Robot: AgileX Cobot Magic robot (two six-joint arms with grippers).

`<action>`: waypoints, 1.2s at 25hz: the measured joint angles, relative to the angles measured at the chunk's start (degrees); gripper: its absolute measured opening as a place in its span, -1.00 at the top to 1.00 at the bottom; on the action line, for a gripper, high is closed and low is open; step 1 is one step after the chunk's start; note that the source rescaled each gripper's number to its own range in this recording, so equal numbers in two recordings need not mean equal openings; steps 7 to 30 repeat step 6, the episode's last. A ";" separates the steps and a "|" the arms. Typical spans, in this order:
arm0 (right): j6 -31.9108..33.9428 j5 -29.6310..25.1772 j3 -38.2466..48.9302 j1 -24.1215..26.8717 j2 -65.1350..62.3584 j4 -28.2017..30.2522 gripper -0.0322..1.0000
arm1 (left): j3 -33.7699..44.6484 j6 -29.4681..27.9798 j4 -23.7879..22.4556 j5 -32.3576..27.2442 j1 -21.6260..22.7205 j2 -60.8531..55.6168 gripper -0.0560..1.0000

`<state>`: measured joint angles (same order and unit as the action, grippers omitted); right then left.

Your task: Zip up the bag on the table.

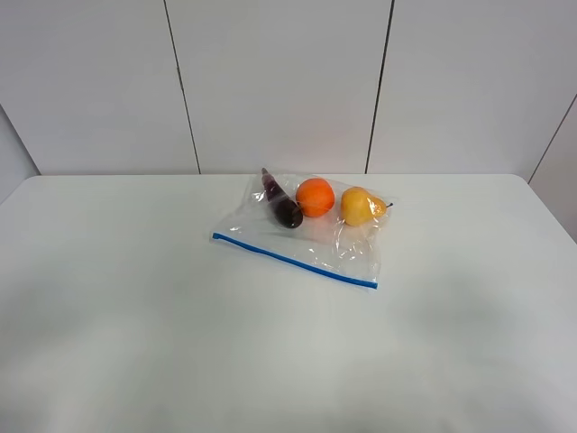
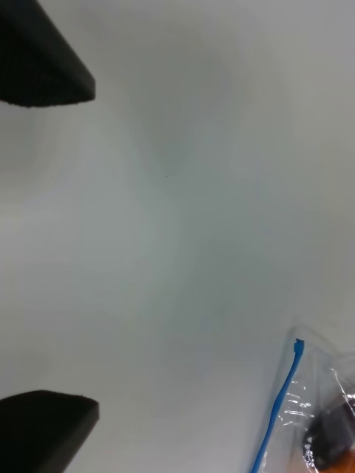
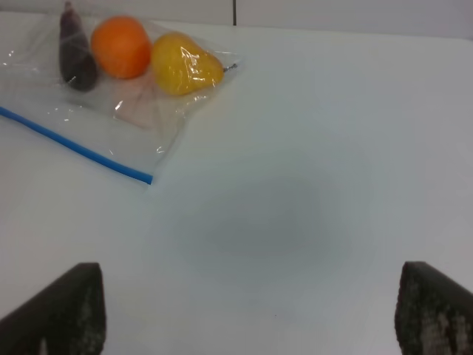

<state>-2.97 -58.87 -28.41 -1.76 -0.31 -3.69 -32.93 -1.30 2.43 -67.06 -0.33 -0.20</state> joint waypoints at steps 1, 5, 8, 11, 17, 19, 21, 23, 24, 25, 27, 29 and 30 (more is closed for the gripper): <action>0.00 0.00 0.00 0.00 0.00 0.00 -0.79 | 0.00 0.00 0.00 0.00 0.00 0.00 -0.97; 0.00 0.00 0.00 0.00 0.00 0.00 -0.79 | 0.00 0.00 0.00 0.00 0.00 0.00 -0.97; 0.00 0.00 0.00 0.00 0.00 0.00 -0.79 | 0.00 0.00 0.00 0.00 0.00 0.00 -0.97; 0.00 0.00 0.00 0.00 0.00 0.00 -0.79 | 0.00 0.00 0.00 0.00 0.00 0.00 -0.97; 0.00 0.00 0.00 0.00 0.00 0.00 -0.79 | 0.00 0.00 0.00 0.00 0.00 0.00 -0.97; 0.00 0.00 0.00 0.00 0.00 0.00 -0.79 | 0.00 0.00 0.00 0.00 0.00 0.00 -0.97; 0.00 0.00 0.00 0.00 0.00 0.00 -0.79 | 0.00 0.00 0.00 0.00 0.00 0.00 -0.97; 0.00 0.00 0.00 0.00 0.00 0.00 -0.79 | 0.00 0.00 0.00 0.00 0.00 0.00 -0.97; 0.00 0.00 0.00 0.00 0.00 0.00 -0.79 | 0.00 0.00 0.00 0.00 0.00 0.00 -0.97; 0.00 0.00 0.00 0.00 0.00 0.00 -0.79 | 0.00 0.00 0.00 0.00 0.00 0.00 -0.97; 0.00 0.00 0.00 0.00 0.00 0.00 -0.79 | 0.00 0.00 0.00 0.00 0.00 0.00 -0.97; 0.00 0.00 0.00 0.00 0.00 0.00 -0.79 | 0.00 0.00 0.00 0.00 0.00 0.00 -0.97; 0.00 0.00 0.00 0.00 0.00 0.00 -0.79 | 0.00 0.00 0.00 0.00 0.00 0.00 -0.97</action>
